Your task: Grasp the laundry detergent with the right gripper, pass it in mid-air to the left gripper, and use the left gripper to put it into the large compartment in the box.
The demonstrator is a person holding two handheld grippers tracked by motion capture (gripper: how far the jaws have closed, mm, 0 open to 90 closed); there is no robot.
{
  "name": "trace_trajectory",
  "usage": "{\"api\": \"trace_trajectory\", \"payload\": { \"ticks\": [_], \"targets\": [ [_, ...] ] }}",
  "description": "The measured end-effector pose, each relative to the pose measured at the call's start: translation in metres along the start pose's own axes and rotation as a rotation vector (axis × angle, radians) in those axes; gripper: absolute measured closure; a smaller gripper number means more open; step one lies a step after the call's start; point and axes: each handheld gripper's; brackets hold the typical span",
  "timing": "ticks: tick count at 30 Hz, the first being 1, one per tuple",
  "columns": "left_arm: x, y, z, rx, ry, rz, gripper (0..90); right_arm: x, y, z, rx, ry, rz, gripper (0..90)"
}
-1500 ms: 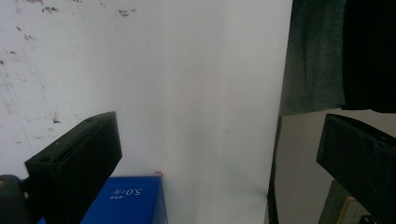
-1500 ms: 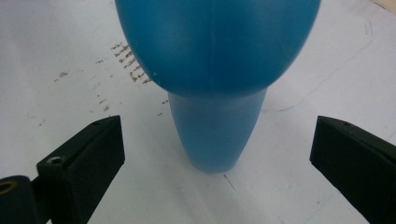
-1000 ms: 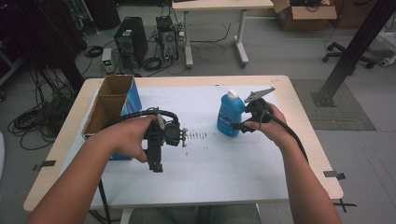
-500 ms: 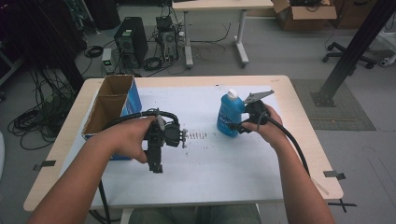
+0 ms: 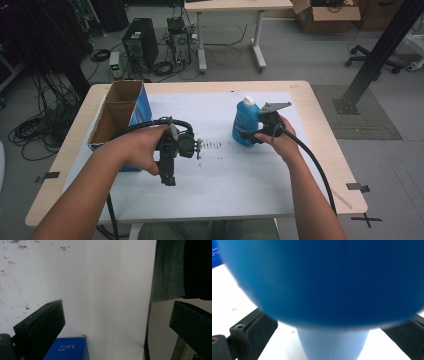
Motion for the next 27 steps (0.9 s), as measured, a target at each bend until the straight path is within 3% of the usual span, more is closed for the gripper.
{"api": "trace_trajectory", "payload": {
  "ticks": [19, 27],
  "targets": [
    [0.0013, 0.0001, 0.0014, -0.001, 0.003, -0.001, 0.4, -0.0078, 0.0042, -0.0003, -0.019, 0.010, -0.070, 2.6],
    [0.0013, 0.0004, 0.0013, 0.001, -0.001, -0.003, 0.4, -0.0104, 0.0071, 0.0027, -0.033, 0.002, -0.099, 7.3]
  ]
}}
Point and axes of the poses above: each handheld gripper's, and its own axes: y roughly forward along the jaws, x roughly out of its top, z roughly to its left, and after that the axes turned 1 degree about -y, right-handed
